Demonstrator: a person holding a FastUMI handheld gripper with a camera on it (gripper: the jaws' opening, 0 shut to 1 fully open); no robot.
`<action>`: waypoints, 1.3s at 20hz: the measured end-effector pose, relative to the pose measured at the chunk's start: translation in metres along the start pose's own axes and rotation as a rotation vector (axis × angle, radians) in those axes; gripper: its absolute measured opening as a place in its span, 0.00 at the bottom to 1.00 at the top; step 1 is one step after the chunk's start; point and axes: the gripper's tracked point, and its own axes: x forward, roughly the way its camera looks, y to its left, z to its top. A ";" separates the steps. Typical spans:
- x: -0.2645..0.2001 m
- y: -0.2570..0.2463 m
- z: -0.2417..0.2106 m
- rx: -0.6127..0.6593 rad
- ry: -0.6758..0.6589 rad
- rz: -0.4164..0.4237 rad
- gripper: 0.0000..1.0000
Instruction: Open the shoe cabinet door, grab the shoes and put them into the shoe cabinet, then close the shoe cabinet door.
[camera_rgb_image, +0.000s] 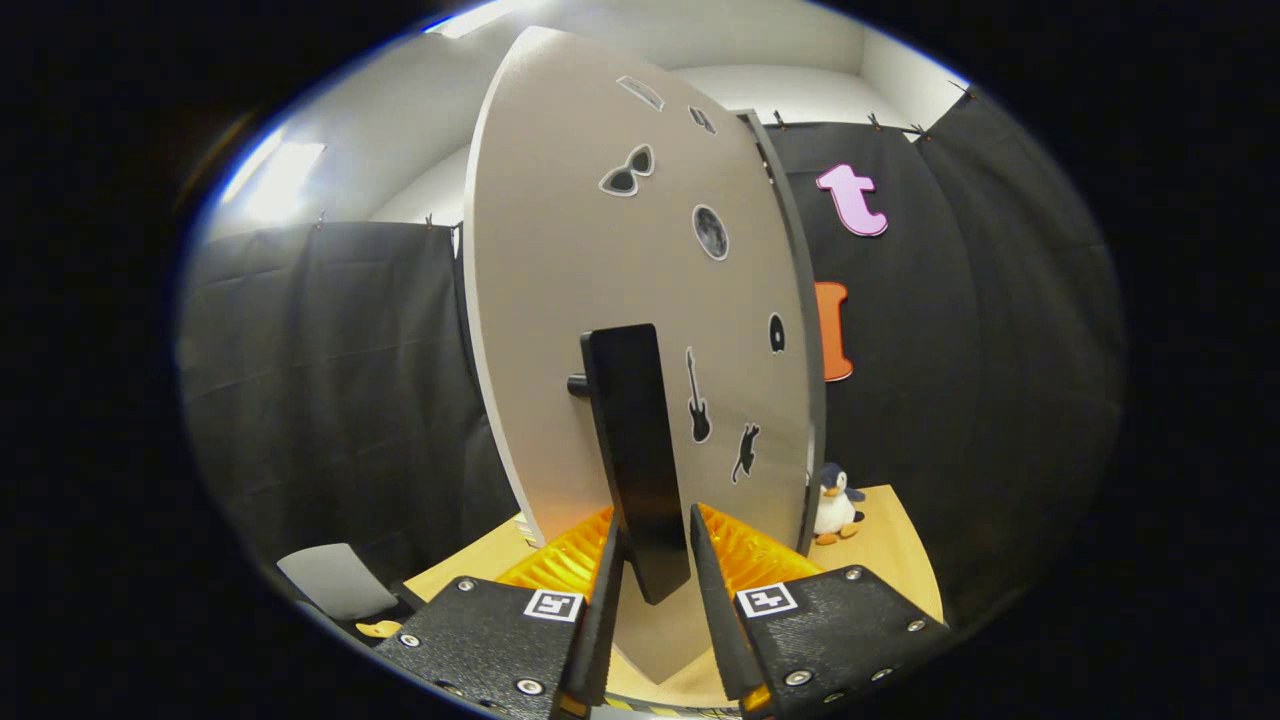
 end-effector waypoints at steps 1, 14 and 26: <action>0.005 0.004 -0.002 0.019 0.005 0.018 0.43; 0.090 0.074 0.001 -0.092 -0.004 0.037 0.54; 0.146 0.090 0.007 -0.116 -0.032 -0.083 0.63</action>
